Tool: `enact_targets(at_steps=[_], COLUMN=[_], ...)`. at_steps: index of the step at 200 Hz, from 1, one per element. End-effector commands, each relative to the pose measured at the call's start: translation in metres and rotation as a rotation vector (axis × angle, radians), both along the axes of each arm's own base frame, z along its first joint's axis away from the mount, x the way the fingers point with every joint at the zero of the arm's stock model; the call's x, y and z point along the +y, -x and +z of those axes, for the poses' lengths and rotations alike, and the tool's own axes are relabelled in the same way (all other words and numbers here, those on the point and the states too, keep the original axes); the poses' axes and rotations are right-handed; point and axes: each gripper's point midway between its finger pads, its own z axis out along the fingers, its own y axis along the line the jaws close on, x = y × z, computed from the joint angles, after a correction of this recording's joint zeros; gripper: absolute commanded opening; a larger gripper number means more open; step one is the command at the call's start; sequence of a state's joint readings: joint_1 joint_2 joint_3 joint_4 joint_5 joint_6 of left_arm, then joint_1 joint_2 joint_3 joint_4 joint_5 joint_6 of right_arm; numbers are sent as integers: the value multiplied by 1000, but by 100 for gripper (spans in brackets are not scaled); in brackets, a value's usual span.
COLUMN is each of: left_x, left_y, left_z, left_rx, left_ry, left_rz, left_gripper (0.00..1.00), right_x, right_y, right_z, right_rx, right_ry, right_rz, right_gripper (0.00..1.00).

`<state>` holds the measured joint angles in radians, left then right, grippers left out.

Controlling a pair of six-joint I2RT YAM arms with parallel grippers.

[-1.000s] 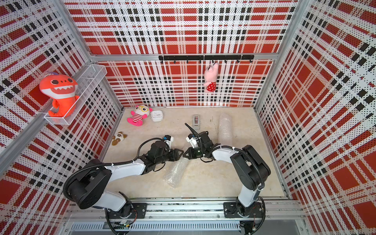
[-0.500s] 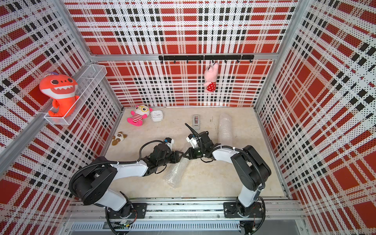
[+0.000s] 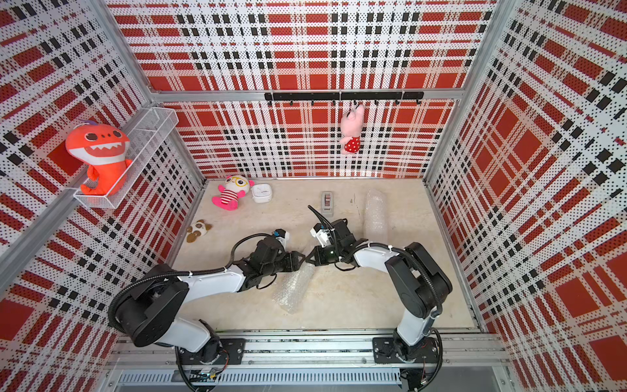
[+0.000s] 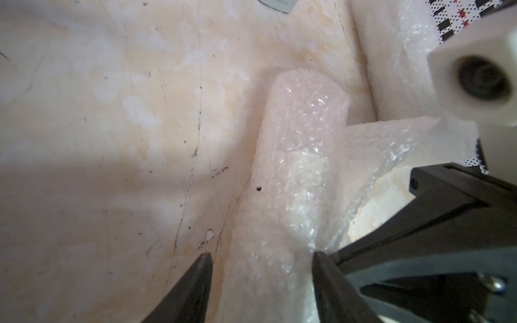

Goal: Wrap vases in bubble wrap
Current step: Stick the tape on the bubble wrap.

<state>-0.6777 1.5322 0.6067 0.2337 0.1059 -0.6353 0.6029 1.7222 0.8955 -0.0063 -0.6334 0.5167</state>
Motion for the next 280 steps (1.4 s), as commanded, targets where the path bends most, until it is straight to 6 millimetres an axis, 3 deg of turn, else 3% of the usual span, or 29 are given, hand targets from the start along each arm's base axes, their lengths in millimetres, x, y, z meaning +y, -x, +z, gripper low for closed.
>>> enact_targets(at_steps=[1, 21, 48, 82, 173, 200, 228, 259, 280], left_x=[-12, -14, 2, 20, 17, 15, 14, 13, 14], left_y=[4, 13, 28, 37, 35, 35, 34, 34, 35], left_z=[-5, -15, -42, -58, -56, -53, -52, -52, -51], left_rx=[25, 37, 94, 117, 105, 99, 94, 95, 94], left_ry=[20, 5, -59, -143, -158, -152, -147, -146, -141], left_rz=[-34, -28, 2, 34, 19, 15, 14, 15, 17], left_gripper=[61, 60, 59, 59, 57, 57, 57, 56, 55], right_x=[-7, -7, -6, -7, -15, -17, -8, 0, -6], right_y=[7, 6, 2, -7, -19, -8, 10, 5, 2], right_z=[-18, -15, -6, 8, 43, 50, 35, 22, -6], right_rx=[29, 22, 5, -34, -141, -122, -32, 2, 32], right_ry=[72, 72, 75, 102, 144, 116, 12, -19, 62], right_rz=[-8, -12, -10, -21, -46, -37, -21, -35, -62], right_gripper=[0, 0, 0, 9, 29, 21, 9, 5, 0])
